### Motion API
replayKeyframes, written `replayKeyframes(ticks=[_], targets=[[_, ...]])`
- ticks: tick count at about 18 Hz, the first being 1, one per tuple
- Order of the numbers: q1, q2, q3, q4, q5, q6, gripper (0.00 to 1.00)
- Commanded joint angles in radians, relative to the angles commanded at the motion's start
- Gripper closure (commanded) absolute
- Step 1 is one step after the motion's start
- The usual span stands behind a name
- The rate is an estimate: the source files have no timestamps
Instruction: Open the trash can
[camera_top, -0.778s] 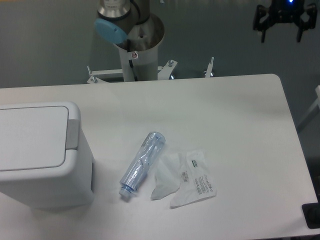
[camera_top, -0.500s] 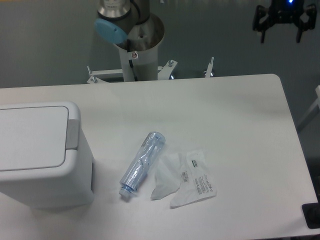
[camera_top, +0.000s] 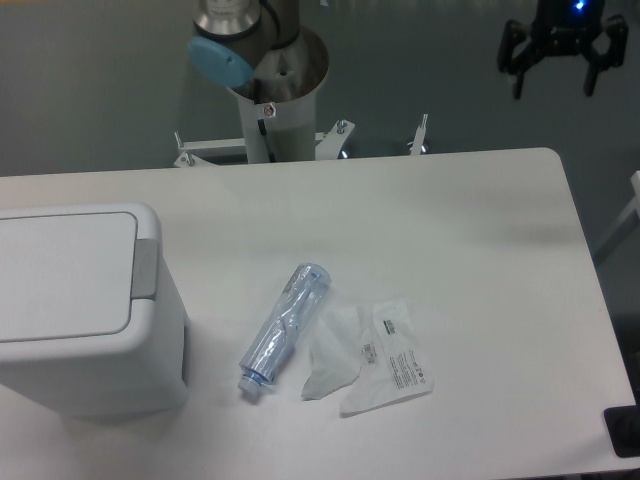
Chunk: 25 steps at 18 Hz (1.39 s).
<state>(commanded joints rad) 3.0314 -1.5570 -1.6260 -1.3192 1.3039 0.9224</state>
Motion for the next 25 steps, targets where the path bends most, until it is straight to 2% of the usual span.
replayKeyframes(ticks=[7, 10, 12, 18, 20, 25], targets=[[-0.184, -0.003, 0.002, 0.008, -0.015, -0.354, 0.00], [-0.249, 0.005, -0.002, 0.055, -0.116, -0.515, 0.00], [-0.299, 0.003, -0.003, 0.095, -0.137, -0.598, 0.00], [-0.456, -0.009, -0.035, 0.107, -0.135, -0.661, 0.00], [-0.482, -0.009, -0.035, 0.120, -0.137, -0.692, 0.00], [-0.583, -0.026, -0.026, 0.215, -0.138, -0.825, 0.00]])
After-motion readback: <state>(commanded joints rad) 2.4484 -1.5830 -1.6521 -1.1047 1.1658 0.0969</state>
